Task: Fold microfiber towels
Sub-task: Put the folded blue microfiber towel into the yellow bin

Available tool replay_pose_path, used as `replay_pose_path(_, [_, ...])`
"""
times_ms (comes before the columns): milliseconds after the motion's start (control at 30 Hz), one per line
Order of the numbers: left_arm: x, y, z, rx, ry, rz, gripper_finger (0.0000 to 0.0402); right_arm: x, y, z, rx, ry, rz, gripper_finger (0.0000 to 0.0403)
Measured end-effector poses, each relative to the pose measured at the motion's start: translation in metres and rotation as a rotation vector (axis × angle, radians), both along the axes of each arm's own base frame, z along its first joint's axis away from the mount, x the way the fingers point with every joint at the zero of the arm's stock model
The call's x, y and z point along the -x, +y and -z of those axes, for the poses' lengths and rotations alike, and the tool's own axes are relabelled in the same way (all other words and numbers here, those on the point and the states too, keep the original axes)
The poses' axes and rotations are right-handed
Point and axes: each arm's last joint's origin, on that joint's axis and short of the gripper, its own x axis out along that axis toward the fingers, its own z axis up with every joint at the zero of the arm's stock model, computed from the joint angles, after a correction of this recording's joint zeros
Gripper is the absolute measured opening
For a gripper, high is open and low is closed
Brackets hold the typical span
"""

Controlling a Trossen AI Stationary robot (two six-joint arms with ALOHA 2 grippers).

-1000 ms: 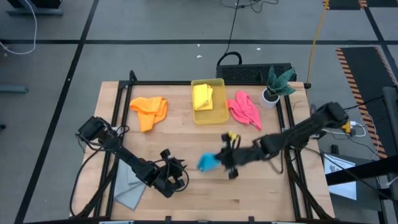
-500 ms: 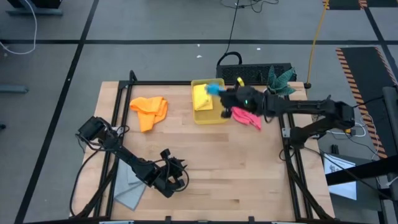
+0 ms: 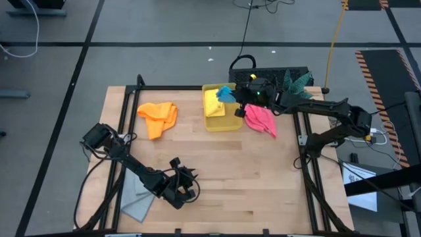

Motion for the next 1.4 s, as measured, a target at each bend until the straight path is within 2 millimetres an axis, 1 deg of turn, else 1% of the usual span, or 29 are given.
replay_pose_path(67, [0.0, 0.0, 0.0, 0.0, 0.0, 0.0, 0.0122, -0.001, -0.006, 0.001, 0.025, 0.001, 0.004, 0.0002])
replay_pose_path(167, [0.0, 0.0, 0.0, 0.0, -0.001, 0.0, 0.0122, -0.004, -0.019, 0.01, 0.068, 0.043, 0.012, 0.0002])
replay_pose_path(267, [0.0, 0.0, 0.0, -0.004, 0.0, 0.005, 0.0122, -0.009, -0.032, 0.026, 0.115, 0.12, 0.001, 0.0002])
replay_pose_path(367, [0.0, 0.0, 0.0, -0.005, 0.002, 0.005, 0.0122, -0.017, -0.039, 0.05, 0.128, 0.222, -0.031, 0.0002])
replay_pose_path(500, [0.0, 0.0, 0.0, -0.007, 0.004, 0.007, 0.0122, -0.028, -0.037, 0.08, 0.085, 0.312, -0.066, 0.0002])
replay_pose_path(600, [0.0, 0.0, 0.0, -0.007, 0.004, 0.006, 0.0122, -0.03, -0.028, 0.094, 0.065, 0.351, -0.094, 0.0002])
replay_pose_path(767, [0.0, 0.0, 0.0, -0.007, 0.004, 0.006, 0.0122, -0.027, -0.015, 0.106, 0.011, 0.363, -0.101, 0.0009])
replay_pose_path(933, [0.0, 0.0, 0.0, -0.003, -0.001, 0.006, 0.0122, -0.02, -0.01, 0.117, -0.04, 0.371, -0.077, 0.0031])
replay_pose_path(1033, [0.0, 0.0, 0.0, -0.001, -0.002, 0.005, 0.0122, -0.019, -0.01, 0.119, -0.058, 0.368, -0.066, 0.0052])
replay_pose_path(1133, [0.0, 0.0, 0.0, -0.001, -0.003, 0.004, 0.0122, -0.017, -0.008, 0.115, -0.106, 0.335, -0.06, 0.0083])
replay_pose_path(1267, [-0.001, 0.0, 0.0, -0.001, -0.004, 0.004, 0.0122, -0.012, -0.002, 0.1, -0.23, 0.255, -0.134, 0.0124])
replay_pose_path(1400, [-0.001, 0.0, 0.0, 0.0, -0.004, 0.004, 0.0122, -0.006, 0.003, 0.082, -0.294, 0.171, -0.143, 0.0145])
